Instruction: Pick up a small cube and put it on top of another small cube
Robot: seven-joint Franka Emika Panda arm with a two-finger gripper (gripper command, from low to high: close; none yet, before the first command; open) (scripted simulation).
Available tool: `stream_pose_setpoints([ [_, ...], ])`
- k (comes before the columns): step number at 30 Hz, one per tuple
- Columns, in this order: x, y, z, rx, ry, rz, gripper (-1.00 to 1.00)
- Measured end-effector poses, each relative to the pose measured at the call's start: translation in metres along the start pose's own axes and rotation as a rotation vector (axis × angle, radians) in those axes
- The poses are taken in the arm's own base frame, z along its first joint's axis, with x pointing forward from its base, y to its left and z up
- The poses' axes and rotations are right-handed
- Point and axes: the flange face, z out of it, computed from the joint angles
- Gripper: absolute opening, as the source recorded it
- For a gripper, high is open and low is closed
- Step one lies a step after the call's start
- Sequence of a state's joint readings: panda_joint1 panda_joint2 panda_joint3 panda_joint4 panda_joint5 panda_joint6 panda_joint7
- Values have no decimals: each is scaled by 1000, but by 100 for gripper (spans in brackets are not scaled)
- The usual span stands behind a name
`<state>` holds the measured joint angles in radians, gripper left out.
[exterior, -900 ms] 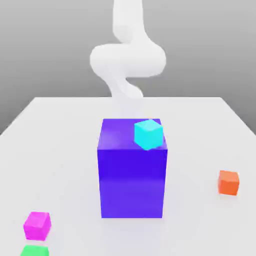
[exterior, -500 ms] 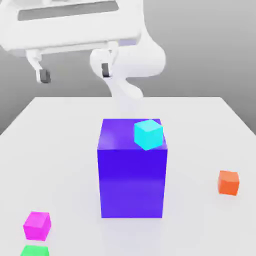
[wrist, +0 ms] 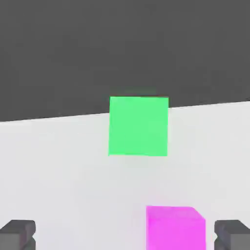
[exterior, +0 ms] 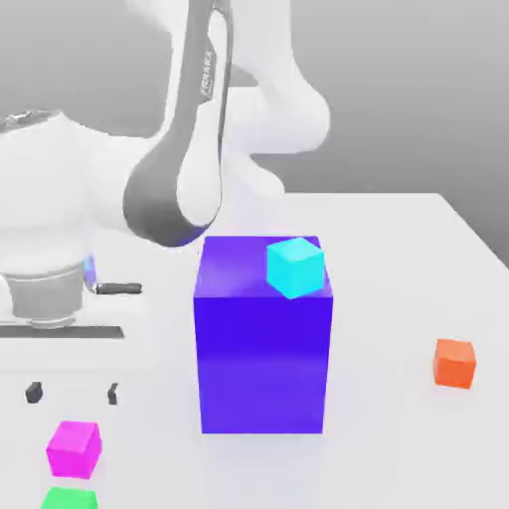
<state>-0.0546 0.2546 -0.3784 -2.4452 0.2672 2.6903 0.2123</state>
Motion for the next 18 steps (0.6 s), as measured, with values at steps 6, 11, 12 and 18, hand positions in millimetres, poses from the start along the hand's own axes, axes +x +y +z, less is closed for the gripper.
stream_pose_setpoints([
  [6,0,14,75,-30,-8,2,-100],
  [11,0,14,75,-30,-10,2,-100],
  [12,0,14,80,-30,-10,2,-100],
  [18,1,12,21,-30,-11,-6,-100],
])
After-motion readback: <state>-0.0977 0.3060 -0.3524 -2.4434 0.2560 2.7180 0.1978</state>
